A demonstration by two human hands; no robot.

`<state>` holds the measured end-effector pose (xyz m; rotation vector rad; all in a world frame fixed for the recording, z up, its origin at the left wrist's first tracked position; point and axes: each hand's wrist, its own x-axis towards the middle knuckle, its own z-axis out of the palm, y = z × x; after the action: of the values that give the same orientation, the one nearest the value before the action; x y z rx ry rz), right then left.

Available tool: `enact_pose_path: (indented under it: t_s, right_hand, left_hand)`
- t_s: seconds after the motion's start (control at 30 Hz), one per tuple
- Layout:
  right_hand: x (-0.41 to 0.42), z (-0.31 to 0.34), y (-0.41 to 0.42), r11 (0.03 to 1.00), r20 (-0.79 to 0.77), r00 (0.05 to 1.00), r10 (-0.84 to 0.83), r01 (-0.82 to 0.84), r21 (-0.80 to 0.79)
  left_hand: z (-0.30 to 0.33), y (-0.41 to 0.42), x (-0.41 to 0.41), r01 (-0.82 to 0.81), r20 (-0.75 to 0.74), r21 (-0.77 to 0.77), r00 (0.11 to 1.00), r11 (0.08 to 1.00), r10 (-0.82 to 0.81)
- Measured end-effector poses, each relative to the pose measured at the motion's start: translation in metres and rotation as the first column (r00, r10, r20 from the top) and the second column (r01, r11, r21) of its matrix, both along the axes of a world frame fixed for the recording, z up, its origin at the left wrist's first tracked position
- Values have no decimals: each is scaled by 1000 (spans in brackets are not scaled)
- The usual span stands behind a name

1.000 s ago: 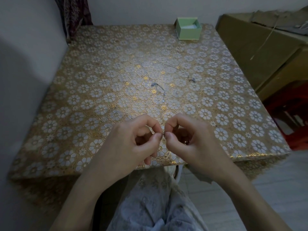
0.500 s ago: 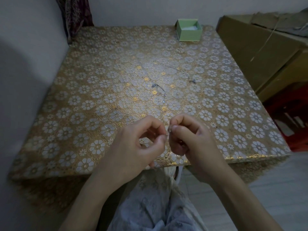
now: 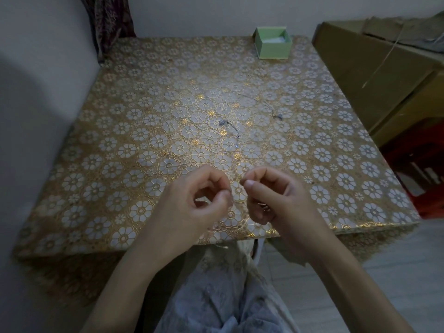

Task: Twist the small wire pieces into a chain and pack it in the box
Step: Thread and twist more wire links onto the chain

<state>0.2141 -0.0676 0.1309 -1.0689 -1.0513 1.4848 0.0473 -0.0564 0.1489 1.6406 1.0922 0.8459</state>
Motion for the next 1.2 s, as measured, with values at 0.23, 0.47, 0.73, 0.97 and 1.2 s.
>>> enact_pose_path:
  t_s: [0.23,0.47,0.73,0.97,1.2]
  right_hand:
    - [0,1,-4,993,152,986,73,-86,83]
    - [-2,6,-3,983,246,967,65,-105,150]
    - [-2,7,-3,976,307,951,15,-81,201]
    - [1,5,-1,993,133,991,-8,-7,114]
    - [-4,1,-2,992,68,995,-77,70,109]
  left_hand:
    - [1,3,-2,16,32,-41,999,999,-15]
    - [4,5,-2,12,30,-49,1000,999,-11]
    - [3,6,-2,11,-1,-37,1000,999,-11]
    - [2,4,-1,27,-60,-1,998,1000,-28]
    - [-1,3,-2,63,-52,-25,997,998,-64]
